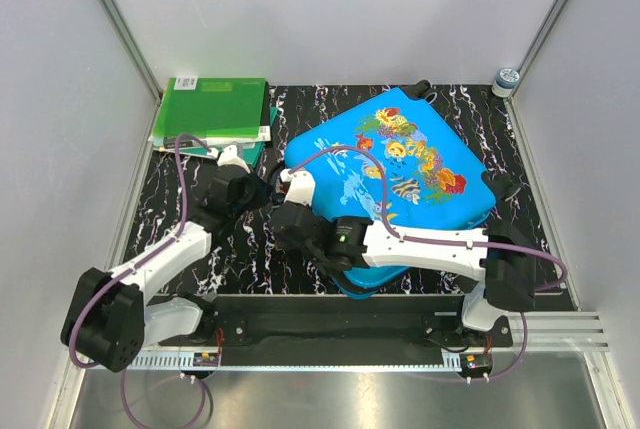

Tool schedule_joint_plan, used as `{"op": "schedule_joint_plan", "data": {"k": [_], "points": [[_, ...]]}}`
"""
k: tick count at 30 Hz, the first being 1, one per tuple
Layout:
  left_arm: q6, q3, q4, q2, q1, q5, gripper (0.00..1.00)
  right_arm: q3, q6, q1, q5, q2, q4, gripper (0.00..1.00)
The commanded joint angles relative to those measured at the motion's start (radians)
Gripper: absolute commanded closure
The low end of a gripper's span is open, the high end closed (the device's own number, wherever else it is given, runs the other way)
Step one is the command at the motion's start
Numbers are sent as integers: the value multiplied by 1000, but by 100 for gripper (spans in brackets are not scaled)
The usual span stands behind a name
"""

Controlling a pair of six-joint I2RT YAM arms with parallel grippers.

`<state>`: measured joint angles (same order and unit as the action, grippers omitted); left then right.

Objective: Pack the luggage
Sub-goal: Zip the luggage at the center of the board.

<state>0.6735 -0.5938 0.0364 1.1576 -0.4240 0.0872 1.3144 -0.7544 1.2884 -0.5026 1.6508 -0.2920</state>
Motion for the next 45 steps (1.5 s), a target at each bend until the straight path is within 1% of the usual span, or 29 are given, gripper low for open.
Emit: {"op": "schedule_joint_plan", "data": {"k": [1,4,5,6,7,8,9,11,12,13,14,15,16,17,18,19,20,22,23,24,25,27,30,31,32,33,36,41,45], "points": [[-58,-73,-68,-41,-44,-155,100,-26,26,2,-45,-138,-13,100],[-84,-130,-119,-22,-36,-147,100,-53,52,-6,-152,-268,-114,91],[-89,-135,-118,-22,-36,-141,100,-52,61,-50,-154,-296,-145,84],[-91,-139,-115,-25,-36,-141,100,-49,78,-87,-136,-340,-172,80],[-92,-147,-112,-30,-36,-139,96,-37,87,-144,-37,-353,-226,77],[-95,-153,-110,-36,-36,-139,90,-32,90,-191,-1,-361,-249,75],[-95,-159,-110,-39,-36,-142,87,-24,121,-254,12,-370,-268,71],[-107,-184,-119,-50,-36,-155,77,15,167,-288,-29,-371,-321,64],[-110,-204,-128,-53,-38,-156,70,31,203,-335,-46,-371,-338,54],[-123,-213,-136,-56,-36,-156,58,72,217,-365,-39,-370,-379,50],[-129,-222,-153,-62,-36,-149,54,95,230,-404,-30,-370,-403,45],[-138,-236,-161,-65,-36,-145,48,114,246,-478,-18,-375,-441,33],[-147,-244,-168,-68,-38,-138,42,141,257,-527,-7,-379,-455,29],[-152,-250,-184,-70,-36,-124,32,149,270,-570,-1,-393,-463,20],[-158,-259,-190,-78,-36,-119,27,154,288,-613,19,-401,-478,15],[-169,-262,-196,-82,-36,-115,23,161,293,-718,36,-410,-484,8],[-176,-268,-213,-87,-36,-104,17,158,296,-766,58,-434,-490,5],[-196,-276,-234,-104,-36,-96,12,143,305,-900,111,-460,-496,0],[-201,-273,-242,-113,-38,-90,9,137,302,-943,124,-486,-499,0],[-207,-270,-244,-124,-36,-63,3,132,290,-978,154,-496,-513,0],[-224,-252,-244,-157,-36,-54,1,125,258,-1009,144,-508,-532,0],[-232,-230,-245,-189,-36,-27,1,105,224,-1046,87,-546,-553,0],[-241,-201,-251,-245,-41,-49,1,59,227,-1089,-46,-594,-573,0],[-247,-193,-250,-255,-45,-59,1,42,213,-1125,-45,-595,-584,0],[-252,-176,-250,-277,-67,-73,1,33,199,-1244,-12,-591,-591,0],[-256,-169,-251,-286,-81,-76,1,17,196,-1317,116,-585,-596,0],[-258,-126,-254,-325,-131,-108,3,-68,179,-1483,283,-559,-595,0],[-249,-37,-222,-392,-243,-156,8,-161,152,-1508,311,-562,-569,0],[-252,38,-188,-467,-288,-193,10,-185,136,-1515,337,-523,-529,0]]}}
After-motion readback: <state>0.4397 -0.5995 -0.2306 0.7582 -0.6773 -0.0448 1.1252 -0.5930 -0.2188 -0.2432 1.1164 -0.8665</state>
